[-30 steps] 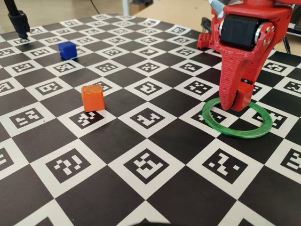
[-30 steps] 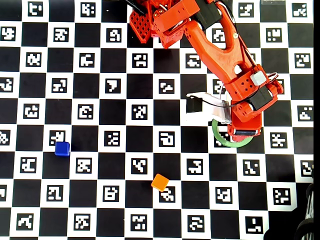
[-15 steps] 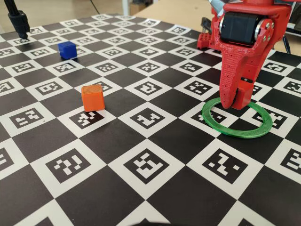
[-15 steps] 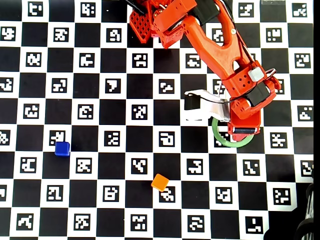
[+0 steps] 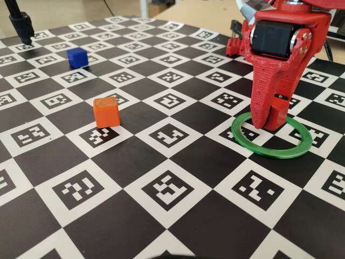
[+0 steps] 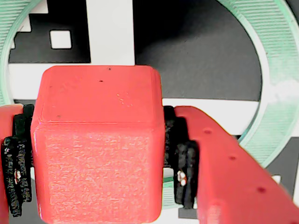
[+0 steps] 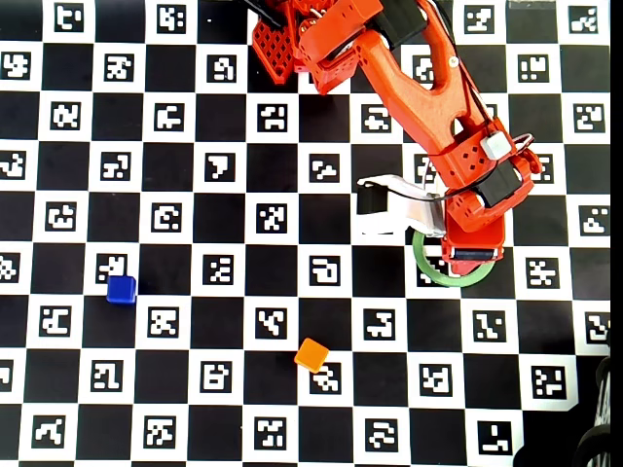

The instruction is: Grab the red cube then put it in the green circle then put the blue cube on top and finally the orange cube on top

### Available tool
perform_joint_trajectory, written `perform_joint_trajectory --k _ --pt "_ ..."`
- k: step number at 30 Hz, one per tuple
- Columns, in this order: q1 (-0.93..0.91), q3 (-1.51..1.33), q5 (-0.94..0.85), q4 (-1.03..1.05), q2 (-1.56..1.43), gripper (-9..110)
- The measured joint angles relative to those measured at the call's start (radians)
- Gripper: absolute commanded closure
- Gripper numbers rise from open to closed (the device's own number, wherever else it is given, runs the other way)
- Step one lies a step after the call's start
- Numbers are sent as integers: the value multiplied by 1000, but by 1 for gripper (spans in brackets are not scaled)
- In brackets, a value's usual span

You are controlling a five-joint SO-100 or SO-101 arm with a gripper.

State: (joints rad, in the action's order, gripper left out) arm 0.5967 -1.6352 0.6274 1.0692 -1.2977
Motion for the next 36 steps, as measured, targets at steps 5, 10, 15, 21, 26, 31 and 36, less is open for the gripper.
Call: perform_joint_trajectory --k 5,10,15,21,26,31,36 --pt "2 -8 0 -12 0 99" --pt "18 -8 0 -12 0 99" --pt "25 -8 -14 -12 0 99" --pt "25 -8 -21 -12 0 99" --pt "25 -8 -23 -12 0 99" --pt "25 -8 -23 -12 2 99" --pt "25 -8 -29 -12 28 99"
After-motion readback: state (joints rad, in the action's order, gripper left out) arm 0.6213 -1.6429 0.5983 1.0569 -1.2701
